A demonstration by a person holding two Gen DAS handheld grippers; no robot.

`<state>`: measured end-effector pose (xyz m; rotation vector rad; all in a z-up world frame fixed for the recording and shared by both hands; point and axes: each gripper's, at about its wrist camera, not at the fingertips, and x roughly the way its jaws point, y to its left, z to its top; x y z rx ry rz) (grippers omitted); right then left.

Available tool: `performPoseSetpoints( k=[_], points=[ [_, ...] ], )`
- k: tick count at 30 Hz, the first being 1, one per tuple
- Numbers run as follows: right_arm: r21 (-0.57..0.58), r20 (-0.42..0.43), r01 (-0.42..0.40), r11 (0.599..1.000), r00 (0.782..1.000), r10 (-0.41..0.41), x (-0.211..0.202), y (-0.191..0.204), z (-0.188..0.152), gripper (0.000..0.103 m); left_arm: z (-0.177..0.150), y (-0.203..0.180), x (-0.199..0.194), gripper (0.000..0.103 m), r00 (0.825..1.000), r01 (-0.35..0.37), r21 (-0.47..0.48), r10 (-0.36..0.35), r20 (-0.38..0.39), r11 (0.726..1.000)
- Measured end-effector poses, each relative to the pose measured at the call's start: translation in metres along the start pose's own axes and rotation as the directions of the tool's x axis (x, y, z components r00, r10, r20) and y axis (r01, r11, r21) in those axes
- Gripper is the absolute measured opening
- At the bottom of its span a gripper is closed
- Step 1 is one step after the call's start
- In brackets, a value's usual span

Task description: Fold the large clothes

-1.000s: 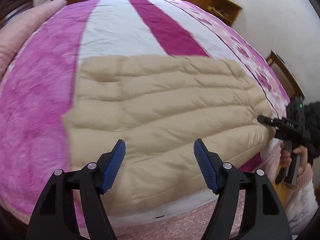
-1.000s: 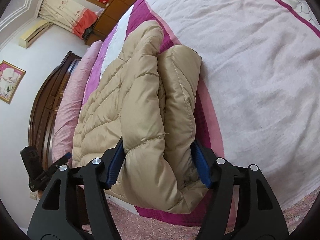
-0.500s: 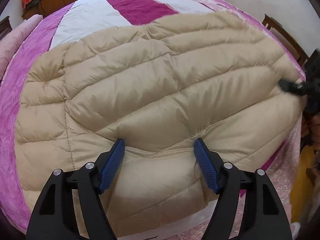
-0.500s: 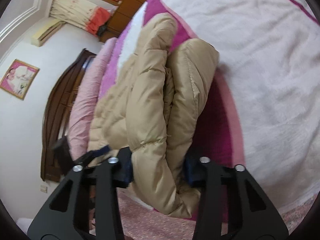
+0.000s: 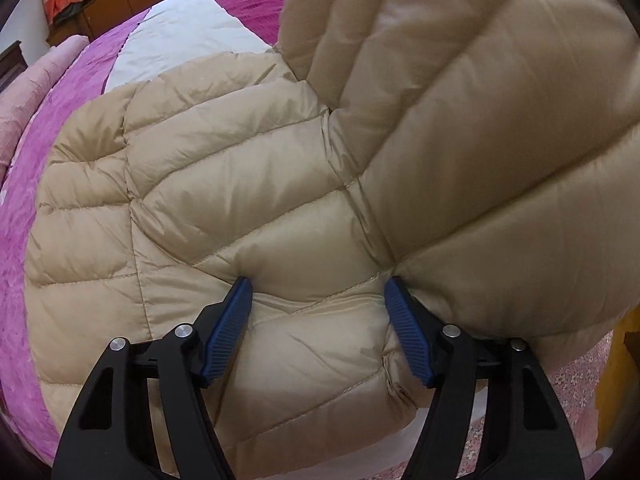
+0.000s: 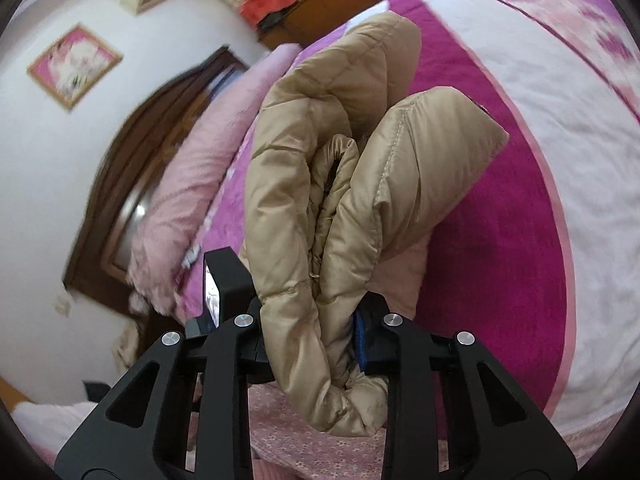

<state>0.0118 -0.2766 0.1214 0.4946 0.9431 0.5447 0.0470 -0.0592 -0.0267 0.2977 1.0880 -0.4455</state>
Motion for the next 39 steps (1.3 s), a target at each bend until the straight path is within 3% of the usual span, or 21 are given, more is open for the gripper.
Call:
performPoseSetpoints(
  k=[4,8,11,14,17,23,29,31,36,39],
  points=[
    [-0.047,-0.027,0.046,0.998,0.998,-0.048,0.015,0.023,0.006,0.028,-0.006,0.017,-0.025,0.064,0.999,0.002,-0.036,-0.001,0.038,0.999],
    [-0.088,-0.072,0.068,0.994,0.995,-0.075,0.03,0.043,0.015,0.028,-0.018,0.058,-0.068,0.063,0.992,-0.05,-0.115,0.063,0.113,0.992],
    [-0.119,-0.098,0.066,0.991,0.992,-0.078,0.043,0.059,0.019,0.028,-0.027,0.096,-0.083,0.048,0.988,-0.086,-0.188,0.109,0.111,0.978],
    [-0.151,-0.128,0.059,0.987,0.989,-0.079,0.064,0.078,0.02,0.028,-0.033,0.135,-0.084,0.04,0.989,-0.092,-0.263,0.118,0.087,0.96],
    [-0.167,-0.161,0.037,0.985,0.985,-0.065,0.084,0.089,0.017,0.028,-0.035,0.156,-0.08,0.037,0.992,-0.073,-0.308,0.1,0.075,0.949],
    [-0.173,-0.217,0.015,0.985,0.975,-0.053,0.136,0.111,0.009,0.028,-0.044,0.17,-0.076,0.037,0.991,-0.056,-0.321,0.091,0.094,0.945],
    [-0.21,-0.304,-0.007,0.978,0.951,-0.058,0.187,0.126,-0.007,0.03,-0.057,0.192,-0.084,0.037,0.985,-0.107,-0.349,0.147,0.088,0.931],
    [-0.232,-0.321,-0.007,0.973,0.945,-0.07,0.201,0.13,-0.013,0.034,-0.062,0.2,-0.086,0.037,0.984,-0.12,-0.358,0.16,0.083,0.926],
    [-0.243,-0.362,-0.042,0.969,0.931,-0.05,0.233,0.132,-0.026,0.058,-0.073,0.216,-0.091,0.037,0.981,-0.141,-0.38,0.182,0.072,0.914],
    [-0.28,-0.353,-0.039,0.959,0.933,-0.065,0.246,0.138,-0.035,0.062,-0.078,0.222,-0.093,0.037,0.98,-0.143,-0.391,0.185,0.071,0.909]
  ],
)
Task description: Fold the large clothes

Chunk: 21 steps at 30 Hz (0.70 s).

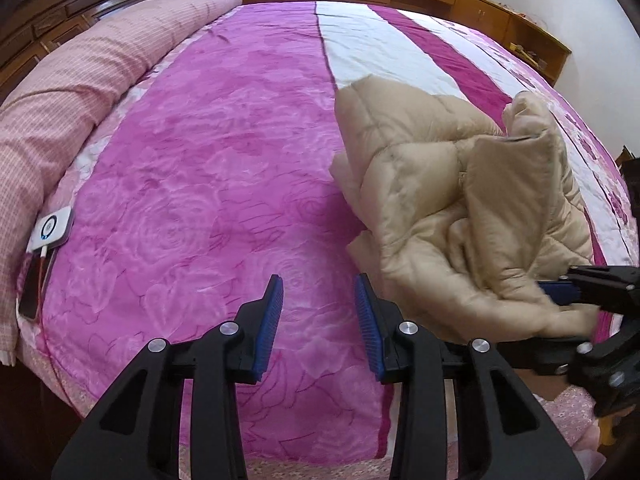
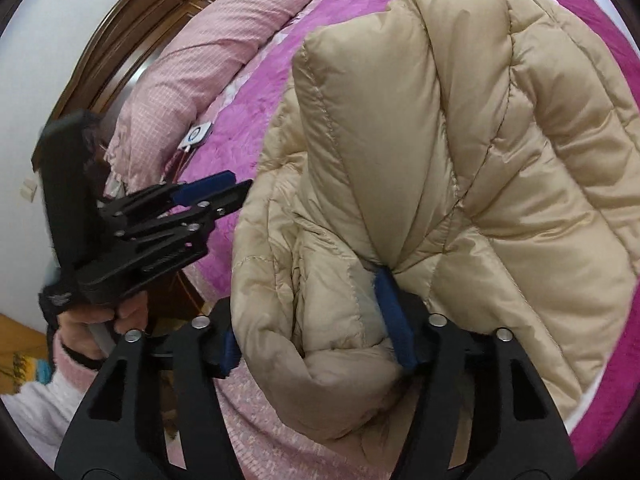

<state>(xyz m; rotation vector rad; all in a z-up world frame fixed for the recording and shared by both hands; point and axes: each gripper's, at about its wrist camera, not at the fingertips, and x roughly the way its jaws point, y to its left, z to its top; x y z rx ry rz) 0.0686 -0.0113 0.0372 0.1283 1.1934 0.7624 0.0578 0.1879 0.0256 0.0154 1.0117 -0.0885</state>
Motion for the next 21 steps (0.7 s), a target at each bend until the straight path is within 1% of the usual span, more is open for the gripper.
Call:
performPoseSetpoints(
  k=[2,4,7,8,10,13,18,20,21],
  points=[
    [-0.023,0.011,0.021,1.0,1.0,-0.02,0.007,0.003,-0.003,0.064,-0.001,0.004,0.0,0.037,1.0,-0.002,-0.008,0.002,0.0,1.0],
    [-0.031,0.025,0.023,0.999,0.999,-0.022,0.01,0.007,-0.007,0.067,-0.003,0.006,-0.001,0.037,1.0,0.003,-0.015,-0.003,0.001,1.0],
    [-0.029,0.045,0.019,0.999,0.999,-0.018,0.002,0.01,-0.012,0.069,-0.003,0.007,-0.004,0.038,1.0,0.02,-0.022,-0.02,0.006,1.0],
    [-0.019,0.051,0.01,1.0,0.999,-0.009,-0.002,0.013,-0.011,0.071,-0.003,0.007,-0.007,0.039,1.0,0.03,-0.022,-0.03,0.008,0.999],
    [0.006,0.065,-0.01,1.0,0.998,0.01,-0.015,0.015,-0.013,0.072,-0.002,0.004,-0.012,0.043,0.999,0.047,-0.018,-0.046,0.015,0.999],
    [0.015,0.106,-0.031,0.999,0.994,0.029,-0.043,0.021,-0.018,0.077,0.001,-0.003,-0.021,0.045,0.997,0.073,-0.003,-0.073,0.028,0.997],
    [0.017,0.138,-0.049,0.999,0.989,0.046,-0.081,0.027,-0.029,0.082,0.009,-0.018,-0.04,0.047,0.992,0.115,0.027,-0.116,0.051,0.993],
    [0.018,0.152,-0.051,0.999,0.987,0.048,-0.095,0.027,-0.035,0.085,0.014,-0.027,-0.049,0.053,0.988,0.135,0.048,-0.138,0.063,0.99],
    [0.016,0.166,-0.04,0.999,0.985,0.036,-0.104,0.025,-0.039,0.086,0.015,-0.03,-0.052,0.054,0.987,0.14,0.055,-0.143,0.067,0.989]
  ],
)
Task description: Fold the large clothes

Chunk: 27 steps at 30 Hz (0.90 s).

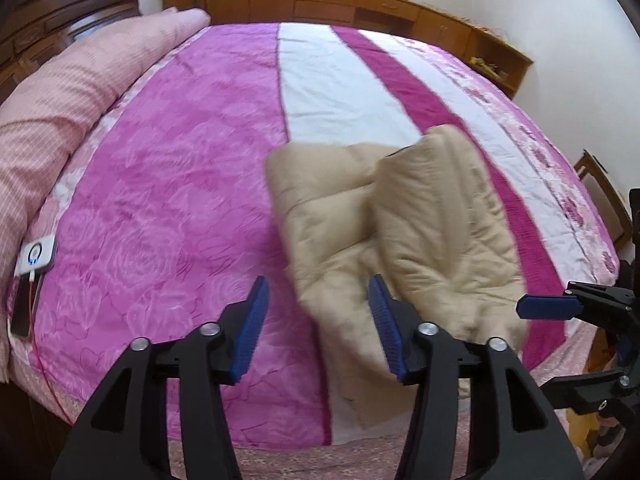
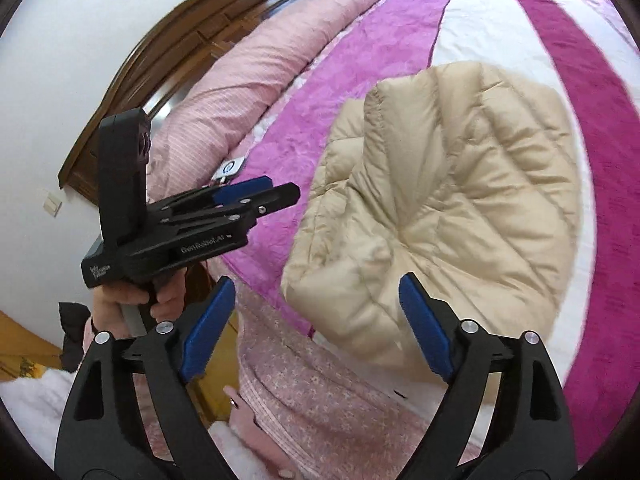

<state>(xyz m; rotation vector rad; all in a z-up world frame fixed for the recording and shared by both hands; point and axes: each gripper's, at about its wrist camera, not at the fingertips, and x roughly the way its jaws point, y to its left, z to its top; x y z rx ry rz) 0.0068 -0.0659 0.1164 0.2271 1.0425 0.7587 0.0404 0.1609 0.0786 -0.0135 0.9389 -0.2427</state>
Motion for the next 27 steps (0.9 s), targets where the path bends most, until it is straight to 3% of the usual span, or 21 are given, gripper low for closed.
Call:
performPoseSetpoints(
  k=[3,7,11,15,23,27],
  points=[
    [-0.009,0.031,0.036,0.999,0.999,-0.035,-0.022,-0.001,-0.005,0.086,0.007,-0.015,-0.007,0.056,1.0,0.023,0.036,-0.023,0.002,0.999],
    [0.001,0.071,0.097,0.995,0.993,-0.097,-0.052,-0.017,-0.01,0.087,0.016,-0.031,-0.01,0.069,0.999,0.05,0.062,-0.05,0.001,0.997],
    [0.088,0.102,0.196,0.977,0.974,-0.204,-0.069,-0.057,-0.008,0.087,0.025,-0.05,-0.006,0.084,0.998,0.055,0.097,-0.053,-0.015,0.994],
    [0.203,0.087,0.254,0.946,0.957,-0.276,-0.062,-0.107,-0.008,0.087,0.028,-0.06,0.007,0.089,0.996,0.084,0.076,-0.081,-0.044,0.994],
    [0.3,0.009,0.203,0.932,0.977,-0.215,-0.013,-0.149,-0.02,0.087,0.018,-0.07,0.043,0.097,0.992,0.08,0.079,-0.072,-0.102,0.994],
    [0.303,0.003,0.145,0.942,0.988,-0.153,0.008,-0.144,-0.017,0.087,0.006,-0.066,0.065,0.097,0.988,0.017,0.091,-0.002,-0.154,0.996]
  ],
)
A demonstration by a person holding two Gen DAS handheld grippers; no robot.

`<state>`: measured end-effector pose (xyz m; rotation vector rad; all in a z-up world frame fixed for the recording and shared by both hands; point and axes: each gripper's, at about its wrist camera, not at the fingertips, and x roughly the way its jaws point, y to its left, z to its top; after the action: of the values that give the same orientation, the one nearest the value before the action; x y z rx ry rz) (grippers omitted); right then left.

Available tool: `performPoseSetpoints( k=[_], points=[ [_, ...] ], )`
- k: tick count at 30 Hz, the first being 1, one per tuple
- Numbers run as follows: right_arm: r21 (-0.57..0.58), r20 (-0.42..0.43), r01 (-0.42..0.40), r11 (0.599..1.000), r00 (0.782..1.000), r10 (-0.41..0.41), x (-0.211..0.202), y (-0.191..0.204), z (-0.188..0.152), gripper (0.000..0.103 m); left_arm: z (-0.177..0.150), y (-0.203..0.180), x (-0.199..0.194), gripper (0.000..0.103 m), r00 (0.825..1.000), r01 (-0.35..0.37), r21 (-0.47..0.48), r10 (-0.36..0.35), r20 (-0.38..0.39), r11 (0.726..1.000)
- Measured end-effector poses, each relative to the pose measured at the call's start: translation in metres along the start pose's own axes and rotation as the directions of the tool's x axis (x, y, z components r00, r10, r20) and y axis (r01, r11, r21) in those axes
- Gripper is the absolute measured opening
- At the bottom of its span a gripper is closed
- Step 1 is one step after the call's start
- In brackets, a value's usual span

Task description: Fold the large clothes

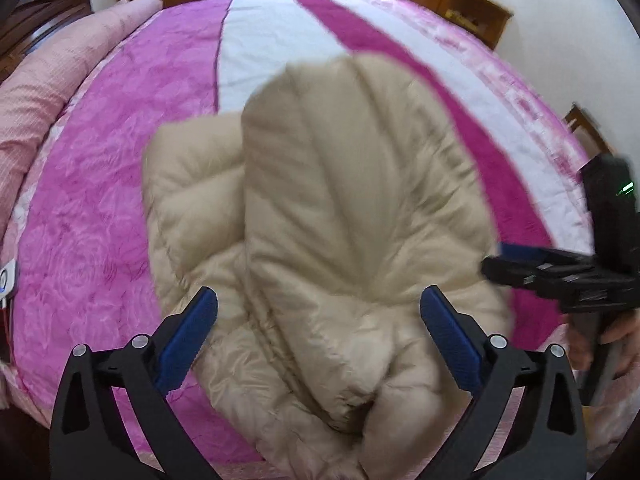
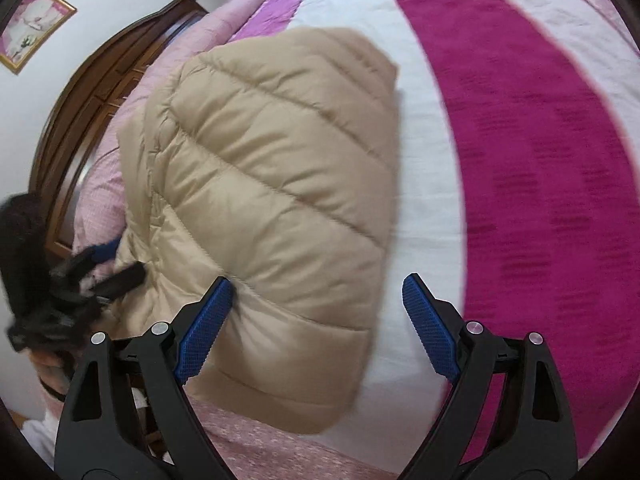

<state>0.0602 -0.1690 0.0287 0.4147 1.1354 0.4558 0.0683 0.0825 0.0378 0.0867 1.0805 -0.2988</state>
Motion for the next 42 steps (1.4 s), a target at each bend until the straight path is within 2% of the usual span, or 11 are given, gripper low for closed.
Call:
performPoseSetpoints(
  k=[6,16,19,23,28,31,33,35,38,40,42],
  points=[
    [-0.039,-0.02,-0.028,0.999,0.999,0.028,0.017,0.018,0.006,0.088,-0.014,0.022,0.011,0.097,1.0,0.009,-0.073,-0.011,-0.02,0.997],
    [-0.144,-0.022,-0.028,0.989,0.999,0.025,0.03,0.048,0.002,0.089,-0.046,0.052,0.011,0.098,1.0,-0.002,-0.186,0.004,0.009,0.983],
    [-0.176,-0.01,-0.019,0.984,1.0,0.017,0.036,0.054,0.0,0.091,-0.058,0.066,0.017,0.098,1.0,0.019,-0.264,-0.015,0.014,0.964],
    [-0.185,0.009,0.016,0.983,1.0,-0.014,0.038,0.052,-0.007,0.092,-0.085,0.085,0.026,0.098,0.998,0.062,-0.389,-0.052,0.037,0.919],
    [-0.055,-0.051,-0.081,0.995,0.996,0.078,0.058,0.026,-0.015,0.097,-0.099,0.091,0.036,0.098,0.995,0.1,-0.436,-0.088,0.048,0.894],
    [0.039,-0.087,-0.197,0.98,0.976,0.199,0.076,0.013,-0.013,0.098,-0.096,0.095,0.038,0.098,0.992,0.128,-0.444,-0.117,0.05,0.887],
    [0.055,-0.095,-0.271,0.961,0.957,0.275,0.084,0.013,-0.014,0.094,-0.092,0.094,0.039,0.092,0.982,0.189,-0.445,-0.177,0.07,0.875],
    [0.016,-0.081,-0.289,0.957,0.954,0.289,0.086,0.021,-0.016,0.088,-0.091,0.096,0.037,0.063,0.945,0.324,-0.458,-0.303,0.122,0.828],
    [-0.005,0.0,-0.334,0.943,0.943,0.334,0.071,0.02,-0.016,0.065,-0.082,0.091,0.035,0.056,0.927,0.374,-0.432,-0.341,0.155,0.821],
    [-0.018,0.053,-0.357,0.934,0.932,0.358,0.055,0.017,-0.013,0.061,-0.072,0.082,0.029,0.053,0.907,0.421,-0.387,-0.375,0.193,0.82],
    [-0.053,0.118,-0.34,0.939,0.932,0.344,0.032,0.017,-0.009,0.06,-0.057,0.068,0.023,0.053,0.894,0.444,-0.318,-0.392,0.214,0.838]
  ],
)
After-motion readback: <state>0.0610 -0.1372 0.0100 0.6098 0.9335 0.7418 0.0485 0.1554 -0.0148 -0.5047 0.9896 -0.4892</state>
